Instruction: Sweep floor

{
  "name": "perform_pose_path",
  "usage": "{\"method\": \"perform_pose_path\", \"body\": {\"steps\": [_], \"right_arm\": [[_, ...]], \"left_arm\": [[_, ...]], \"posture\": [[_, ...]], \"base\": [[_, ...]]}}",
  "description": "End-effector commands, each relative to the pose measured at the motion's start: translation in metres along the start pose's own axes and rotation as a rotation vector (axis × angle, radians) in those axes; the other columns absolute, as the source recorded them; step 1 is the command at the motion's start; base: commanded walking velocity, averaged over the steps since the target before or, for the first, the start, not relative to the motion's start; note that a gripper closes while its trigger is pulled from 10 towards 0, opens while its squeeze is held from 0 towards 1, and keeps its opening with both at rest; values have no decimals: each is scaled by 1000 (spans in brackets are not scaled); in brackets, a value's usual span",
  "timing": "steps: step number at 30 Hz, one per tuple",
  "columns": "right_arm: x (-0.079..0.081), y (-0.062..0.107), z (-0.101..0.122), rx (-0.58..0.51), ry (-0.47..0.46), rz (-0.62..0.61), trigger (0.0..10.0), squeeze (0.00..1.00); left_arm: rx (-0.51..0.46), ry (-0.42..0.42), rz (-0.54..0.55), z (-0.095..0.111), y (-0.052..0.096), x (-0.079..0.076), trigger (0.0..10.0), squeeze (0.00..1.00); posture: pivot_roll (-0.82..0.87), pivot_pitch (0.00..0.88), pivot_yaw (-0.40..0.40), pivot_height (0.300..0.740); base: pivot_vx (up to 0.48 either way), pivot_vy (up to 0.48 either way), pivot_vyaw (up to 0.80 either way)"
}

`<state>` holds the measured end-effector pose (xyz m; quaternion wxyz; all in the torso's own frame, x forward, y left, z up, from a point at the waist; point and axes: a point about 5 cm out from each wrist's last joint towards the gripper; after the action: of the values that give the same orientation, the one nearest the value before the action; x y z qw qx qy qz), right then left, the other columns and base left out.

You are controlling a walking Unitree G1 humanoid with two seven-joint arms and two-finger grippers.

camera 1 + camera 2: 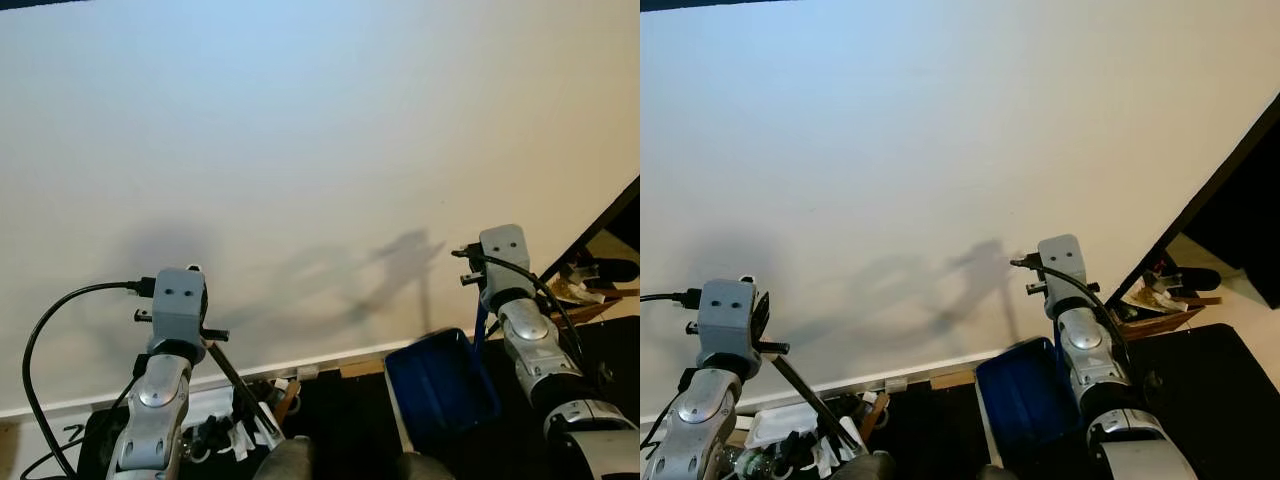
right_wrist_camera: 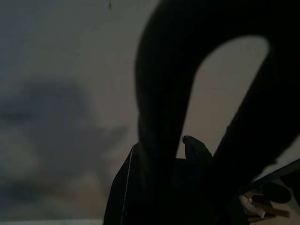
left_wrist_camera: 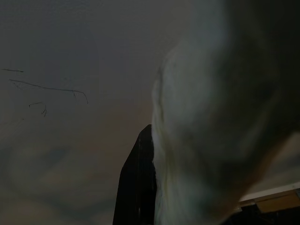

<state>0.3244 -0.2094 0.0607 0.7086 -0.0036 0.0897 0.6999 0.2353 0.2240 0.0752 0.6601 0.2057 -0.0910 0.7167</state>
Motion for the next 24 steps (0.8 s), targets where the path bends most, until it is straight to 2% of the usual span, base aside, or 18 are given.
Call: {"method": "perform_pose_path", "body": {"steps": [1, 15, 19, 24], "right_arm": [[3, -3, 5, -28, 1, -1, 10000, 0], [7, -8, 12, -51, -96, -11, 10000, 0], [13, -9, 14, -56, -137, 0, 10000, 0], [22, -8, 13, -55, -137, 17, 10000, 0]], "left_arm": [[-4, -7, -5, 1, 2, 3, 10000, 0], [-6, -7, -6, 1, 3, 2, 10000, 0], [-6, -7, -6, 1, 3, 2, 10000, 0], [-4, -7, -5, 1, 3, 1, 10000, 0]], "posture": [[212, 73, 16, 740], [213, 69, 12, 740], [214, 72, 10, 740], [214, 75, 10, 740]], "base": [[0, 0, 0], [0, 0, 0], [0, 0, 0], [0, 0, 0]]}}
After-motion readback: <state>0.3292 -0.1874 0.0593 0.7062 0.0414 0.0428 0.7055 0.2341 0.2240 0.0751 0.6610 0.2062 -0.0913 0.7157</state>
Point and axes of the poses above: a point about 5 cm out from each wrist's last joint towards the gripper, its own y axis pointing back from the gripper into the wrist, its own z axis along the axis of the wrist's last joint, x = y × z, and after that the axes turned 11 degrees about -y, right-handed
